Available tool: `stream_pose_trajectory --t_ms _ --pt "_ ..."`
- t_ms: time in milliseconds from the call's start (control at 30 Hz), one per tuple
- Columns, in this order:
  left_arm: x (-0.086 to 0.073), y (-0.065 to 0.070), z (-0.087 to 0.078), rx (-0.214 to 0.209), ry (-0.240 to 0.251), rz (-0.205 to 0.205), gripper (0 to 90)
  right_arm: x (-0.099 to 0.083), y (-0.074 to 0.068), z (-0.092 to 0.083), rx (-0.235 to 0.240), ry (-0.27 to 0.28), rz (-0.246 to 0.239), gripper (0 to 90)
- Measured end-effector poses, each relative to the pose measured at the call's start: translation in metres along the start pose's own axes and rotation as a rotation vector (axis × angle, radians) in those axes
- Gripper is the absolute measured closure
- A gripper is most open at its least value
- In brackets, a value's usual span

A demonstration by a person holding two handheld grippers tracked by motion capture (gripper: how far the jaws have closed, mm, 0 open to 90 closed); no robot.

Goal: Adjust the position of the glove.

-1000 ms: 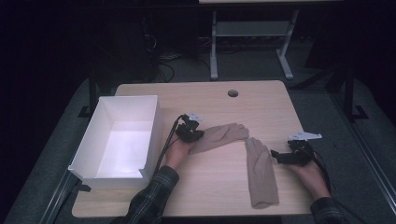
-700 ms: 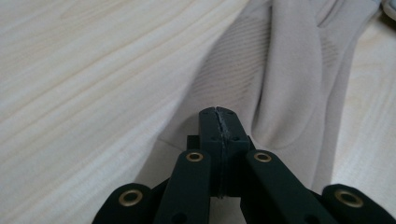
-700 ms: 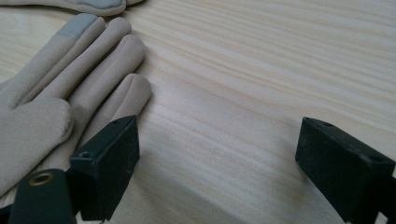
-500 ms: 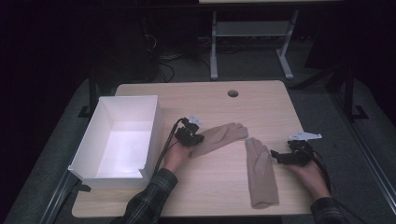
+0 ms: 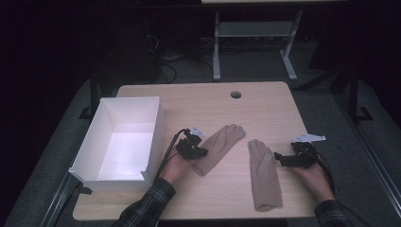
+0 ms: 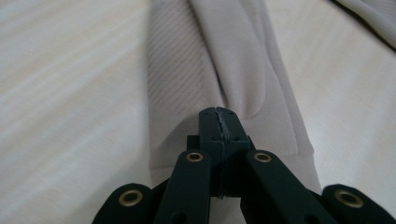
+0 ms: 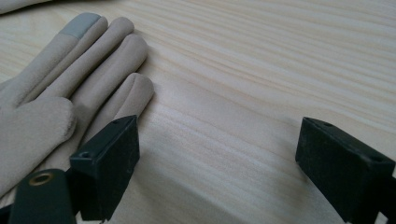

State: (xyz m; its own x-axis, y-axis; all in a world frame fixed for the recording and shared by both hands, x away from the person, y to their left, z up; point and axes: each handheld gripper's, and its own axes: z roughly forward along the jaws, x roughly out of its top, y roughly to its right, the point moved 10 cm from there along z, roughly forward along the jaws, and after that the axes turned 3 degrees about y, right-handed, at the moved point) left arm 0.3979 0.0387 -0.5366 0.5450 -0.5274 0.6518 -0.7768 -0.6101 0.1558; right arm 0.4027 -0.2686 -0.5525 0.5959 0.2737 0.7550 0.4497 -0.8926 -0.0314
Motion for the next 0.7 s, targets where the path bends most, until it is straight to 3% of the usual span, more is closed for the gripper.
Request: stream_pose_trajectory --t_ms 167,333,567,700 --pt "-0.009 0.013 -0.006 -0.042 0.004 0.001 89.5 0.000 0.000 0.000 0.000 0.000 0.000 13.1" --pt "-0.022 0.027 -0.014 -0.084 -0.031 0.054 89.5 0.000 0.000 0.000 0.002 0.000 -0.001 13.1" --pt "-0.035 0.049 -0.022 -0.131 -0.034 0.068 89.5 0.000 -0.001 0.000 0.004 0.001 -0.004 13.1" --pt "-0.045 0.065 -0.028 -0.141 -0.042 0.105 89.5 0.000 -0.001 0.000 0.004 0.001 -0.004 13.1"
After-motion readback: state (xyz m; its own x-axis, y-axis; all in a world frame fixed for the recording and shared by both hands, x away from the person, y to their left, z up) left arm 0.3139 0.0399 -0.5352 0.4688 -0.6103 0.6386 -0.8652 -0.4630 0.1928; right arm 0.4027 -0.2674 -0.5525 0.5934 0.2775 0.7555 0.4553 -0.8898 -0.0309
